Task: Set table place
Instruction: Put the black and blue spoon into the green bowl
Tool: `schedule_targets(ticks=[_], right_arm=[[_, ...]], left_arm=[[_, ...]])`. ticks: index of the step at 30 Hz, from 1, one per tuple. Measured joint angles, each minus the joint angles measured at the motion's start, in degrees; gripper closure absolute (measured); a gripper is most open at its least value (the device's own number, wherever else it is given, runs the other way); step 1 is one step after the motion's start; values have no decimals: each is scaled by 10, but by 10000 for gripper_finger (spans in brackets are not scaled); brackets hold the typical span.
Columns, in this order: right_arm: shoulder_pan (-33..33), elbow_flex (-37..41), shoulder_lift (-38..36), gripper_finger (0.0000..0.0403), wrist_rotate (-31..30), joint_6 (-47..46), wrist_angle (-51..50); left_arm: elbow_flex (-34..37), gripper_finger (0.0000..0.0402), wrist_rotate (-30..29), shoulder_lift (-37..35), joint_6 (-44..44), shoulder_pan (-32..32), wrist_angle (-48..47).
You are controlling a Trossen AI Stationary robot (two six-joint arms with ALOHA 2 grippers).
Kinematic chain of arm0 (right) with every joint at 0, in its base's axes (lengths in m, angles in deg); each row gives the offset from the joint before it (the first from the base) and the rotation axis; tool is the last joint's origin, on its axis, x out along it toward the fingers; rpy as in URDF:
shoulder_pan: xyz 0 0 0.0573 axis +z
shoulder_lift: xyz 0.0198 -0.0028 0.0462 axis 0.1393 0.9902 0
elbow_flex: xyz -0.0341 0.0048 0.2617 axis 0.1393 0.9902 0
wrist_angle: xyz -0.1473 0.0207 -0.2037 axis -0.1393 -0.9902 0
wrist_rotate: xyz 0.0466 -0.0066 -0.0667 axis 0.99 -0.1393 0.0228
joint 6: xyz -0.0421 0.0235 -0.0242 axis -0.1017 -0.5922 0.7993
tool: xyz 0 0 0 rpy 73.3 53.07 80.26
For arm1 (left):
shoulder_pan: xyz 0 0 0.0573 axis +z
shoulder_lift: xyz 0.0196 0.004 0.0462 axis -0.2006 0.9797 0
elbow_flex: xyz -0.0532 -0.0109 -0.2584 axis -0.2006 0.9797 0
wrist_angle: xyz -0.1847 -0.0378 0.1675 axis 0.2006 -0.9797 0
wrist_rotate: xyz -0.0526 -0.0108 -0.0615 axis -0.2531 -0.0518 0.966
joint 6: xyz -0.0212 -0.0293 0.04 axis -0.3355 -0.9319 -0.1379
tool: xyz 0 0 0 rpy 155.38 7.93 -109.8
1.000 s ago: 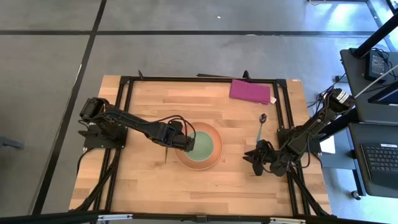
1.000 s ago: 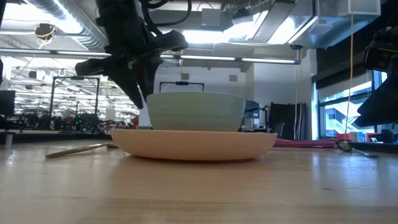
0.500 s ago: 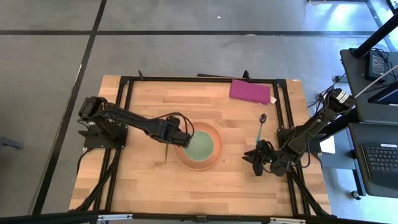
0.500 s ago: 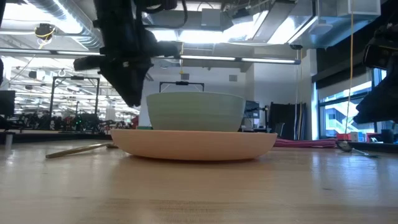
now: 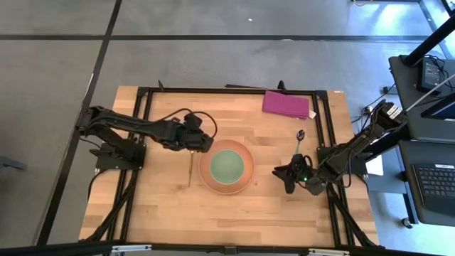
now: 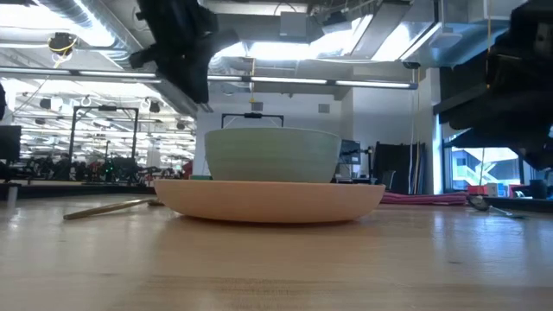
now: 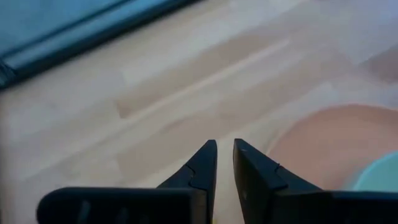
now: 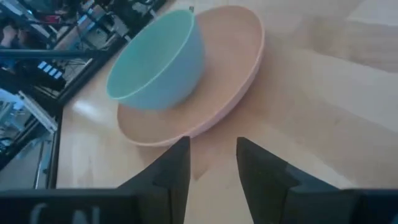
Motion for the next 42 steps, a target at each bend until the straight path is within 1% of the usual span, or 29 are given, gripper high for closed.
schedule_targets(ticks=[4,8,10,14,16,21,23,27,31,34,37,39,42], right_arm=[[-10,0,0,272,55,7,3],[-11,0,0,272,63,-13,18],[-12,0,0,272,49,-36,43],[-24,0,0,272,-1,-22,101],[-34,0,0,272,-17,-22,130],[-71,0,0,272,-35,-19,200],[-85,0,0,272,-30,-4,213],[-98,0,0,272,0,73,209],[-119,0,0,272,48,75,209],[-146,0,0,272,80,57,208],[-171,0,-6,281,116,88,207],[-182,0,-16,293,147,114,207],[-188,0,-39,315,178,130,190]], left_arm=[[0,347,-26,-10,42,-3,-1],[0,342,-49,-10,66,-3,-1],[0,340,-63,-10,75,-3,-1],[0,336,-89,-8,79,-4,-7],[0,335,-101,-8,86,-4,-7],[0,339,-96,-8,145,-4,-7],[0,344,-96,-9,177,-4,-7],[0,353,-100,-13,180,-4,-3],[-3,363,-100,-20,180,-6,27],[-3,370,-75,-22,208,-7,61],[-3,376,-14,-22,228,-5,82],[-3,380,46,-22,247,4,93],[-3,384,175,-22,296,30,110]])
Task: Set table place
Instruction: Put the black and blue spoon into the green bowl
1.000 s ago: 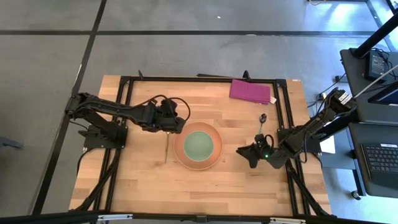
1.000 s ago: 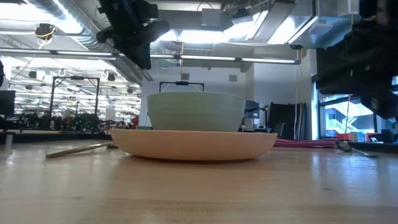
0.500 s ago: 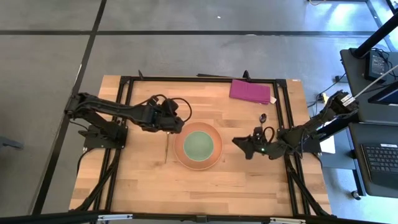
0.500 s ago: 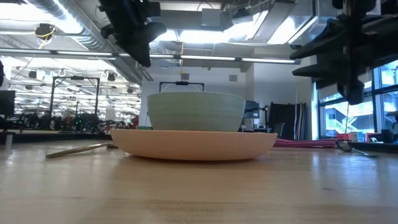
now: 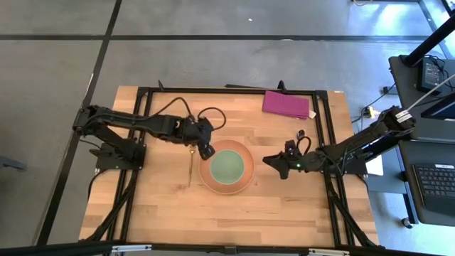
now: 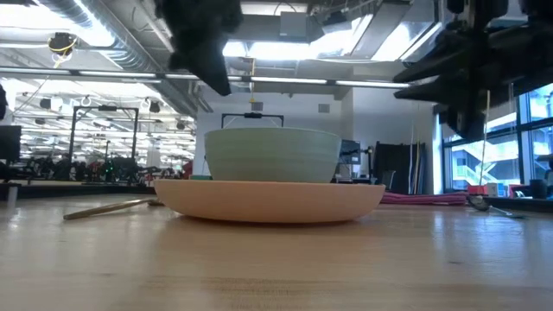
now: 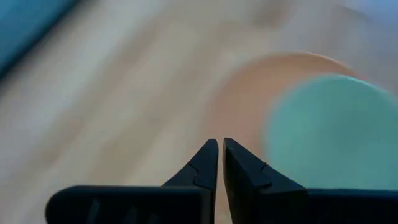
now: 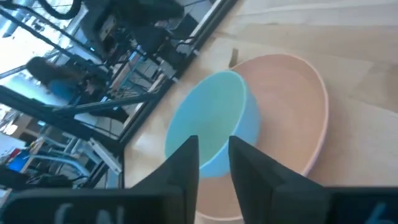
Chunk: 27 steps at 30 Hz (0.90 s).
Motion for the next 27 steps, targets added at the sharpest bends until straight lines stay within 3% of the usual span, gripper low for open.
schedule_targets(ticks=[6,9,13,17,22,27], right_arm=[[7,0,-42,351,29,13,-31],[12,0,-55,353,30,32,-31],[11,-1,-71,341,56,43,-76],[10,-14,-87,321,86,24,-228],[10,-28,-95,304,95,-71,-465],[8,-30,-96,302,67,-184,-606]], left_arm=[[0,388,320,0,89,38,125],[0,383,414,0,100,43,201],[0,374,428,0,99,43,233],[0,366,418,0,91,43,222],[0,359,406,0,68,39,223],[0,356,392,0,61,37,224]])
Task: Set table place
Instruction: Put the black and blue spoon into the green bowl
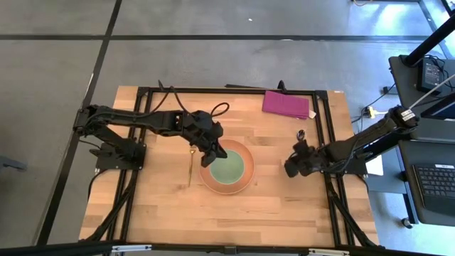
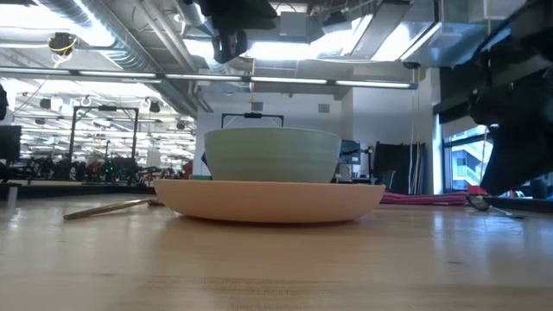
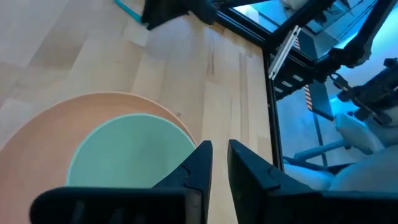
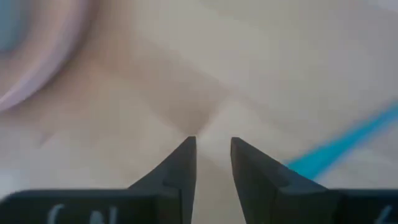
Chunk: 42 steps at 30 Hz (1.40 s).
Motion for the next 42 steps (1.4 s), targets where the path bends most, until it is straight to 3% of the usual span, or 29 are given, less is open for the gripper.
schedule_targets(ticks=[4,10,27,42], right_arm=[[-10,0,0,302,-45,-65,-56],[-40,-1,0,302,-102,-75,-58],[-110,-1,35,302,-44,-167,-162],[-129,-1,97,302,-54,-175,-128]], left_arm=[[0,363,-15,0,0,0,6],[0,377,-21,0,4,0,6],[0,389,-20,0,62,-3,4],[0,365,-20,0,66,-3,4]])
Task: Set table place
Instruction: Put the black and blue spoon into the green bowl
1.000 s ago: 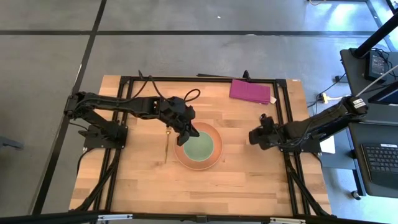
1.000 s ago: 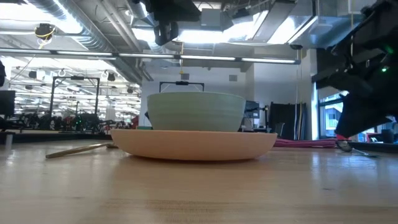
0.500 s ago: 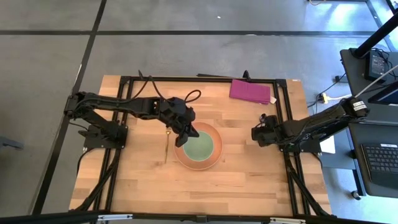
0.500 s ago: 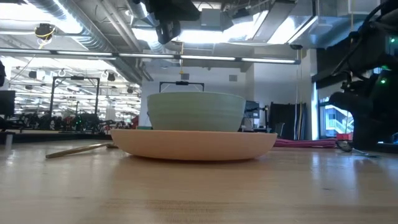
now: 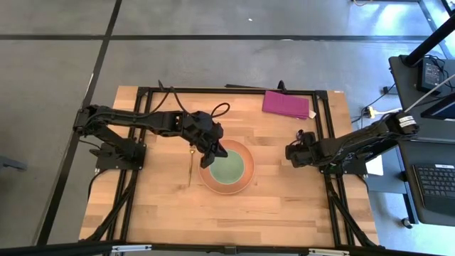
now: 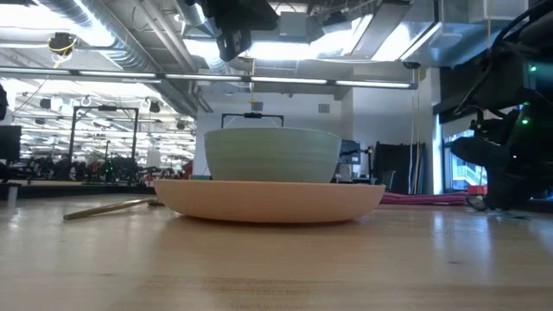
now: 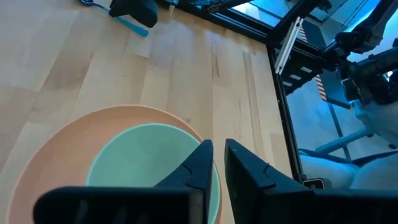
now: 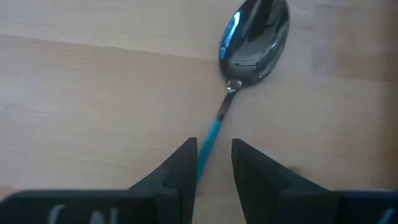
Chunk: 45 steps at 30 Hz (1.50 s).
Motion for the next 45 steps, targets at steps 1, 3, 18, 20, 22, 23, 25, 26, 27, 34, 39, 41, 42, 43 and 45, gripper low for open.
schedule_targets(ticks=[1,3,18,20,22,23,25,26,27,34,39,41,42,43,45], right_arm=[[0,0,3,302,0,0,1],[0,0,6,302,-6,1,4],[-16,-3,81,325,-22,19,36],[-16,-2,89,349,-35,35,48],[-15,-2,89,376,-52,46,60],[-14,-3,89,386,-59,59,63],[-10,-10,90,391,-70,88,67],[-10,-18,90,389,-73,103,69],[-10,-27,89,387,-75,120,73],[5,-123,89,395,-53,286,63],[12,-237,91,395,10,425,47],[13,-291,99,395,38,468,36],[13,-321,106,395,48,484,27],[13,-351,115,395,55,497,18],[13,-411,143,395,63,512,-13]], left_arm=[[0,364,0,0,0,0,0],[0,362,0,0,0,0,0],[0,385,0,0,14,0,0],[0,389,0,0,14,0,0],[0,392,0,0,13,0,0],[0,394,0,0,13,0,0],[0,396,0,0,13,0,0],[0,398,0,0,13,0,0],[0,399,0,0,13,0,0],[0,396,3,-5,-7,0,-4],[1,385,5,-32,-21,0,-11],[1,382,5,-52,-21,0,-10],[1,381,4,-64,-21,1,-11],[1,380,3,-76,-22,3,-10],[1,378,1,-101,-22,8,-10]])
